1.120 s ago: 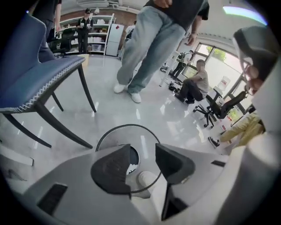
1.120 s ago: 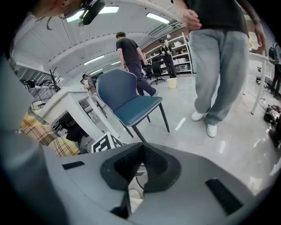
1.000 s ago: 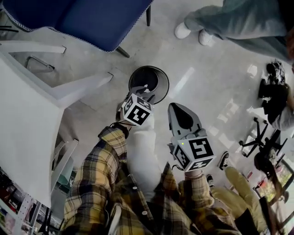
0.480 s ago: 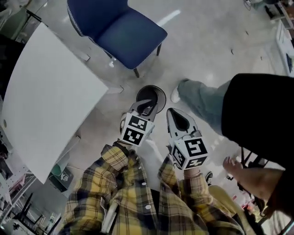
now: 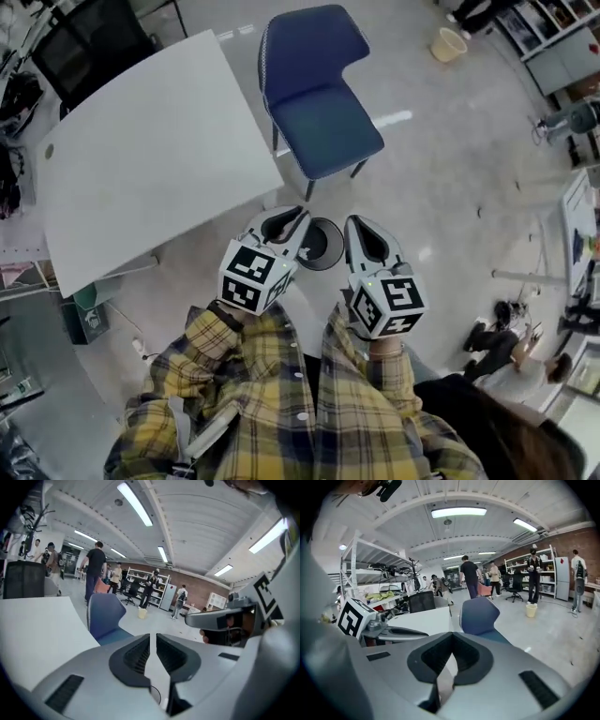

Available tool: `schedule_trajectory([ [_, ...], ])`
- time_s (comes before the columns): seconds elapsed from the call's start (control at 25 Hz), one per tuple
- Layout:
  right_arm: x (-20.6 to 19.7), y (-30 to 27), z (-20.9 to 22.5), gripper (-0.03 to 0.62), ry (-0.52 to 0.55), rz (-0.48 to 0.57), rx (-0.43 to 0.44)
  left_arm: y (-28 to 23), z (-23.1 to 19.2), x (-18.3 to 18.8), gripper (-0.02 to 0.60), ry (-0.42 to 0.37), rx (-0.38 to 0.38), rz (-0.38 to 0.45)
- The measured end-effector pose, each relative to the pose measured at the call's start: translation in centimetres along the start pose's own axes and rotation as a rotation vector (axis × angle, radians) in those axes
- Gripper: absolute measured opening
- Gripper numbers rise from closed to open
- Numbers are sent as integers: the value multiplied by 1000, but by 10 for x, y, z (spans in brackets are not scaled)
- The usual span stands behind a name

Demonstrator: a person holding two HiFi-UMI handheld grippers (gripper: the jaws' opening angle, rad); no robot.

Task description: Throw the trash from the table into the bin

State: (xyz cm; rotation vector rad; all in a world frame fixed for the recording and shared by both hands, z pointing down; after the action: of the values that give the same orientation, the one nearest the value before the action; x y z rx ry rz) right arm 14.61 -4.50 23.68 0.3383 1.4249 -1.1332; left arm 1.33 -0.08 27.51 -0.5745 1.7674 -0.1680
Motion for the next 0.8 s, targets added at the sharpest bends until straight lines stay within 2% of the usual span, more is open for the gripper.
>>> schedule_trajectory([
  [0.16, 30, -37, -37, -2, 91, 10, 141, 46, -38, 29, 34, 34, 128, 110],
  [0.32, 48, -73, -90, -2, 150, 21, 232, 96, -78, 41, 24, 64, 197, 179],
  [0.56, 67, -136, -183, -2, 231, 16, 391, 164, -148, 42, 11, 109, 299, 225],
  [0.8, 79, -193, -269, -2, 308, 11, 492, 225, -215, 51, 9, 114, 363, 263],
])
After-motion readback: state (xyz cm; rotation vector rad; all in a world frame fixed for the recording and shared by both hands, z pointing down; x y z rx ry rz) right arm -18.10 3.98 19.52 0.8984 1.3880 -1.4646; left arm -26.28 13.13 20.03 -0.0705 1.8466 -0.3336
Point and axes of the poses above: the fingertips, and each gripper's own axes: y backward along the fingers, z to its right, x out of its top, the point moved 6 cm from there along y, backward along the fingers, and after that the axes turned 4 degrees about x, right-handed, at the moved point
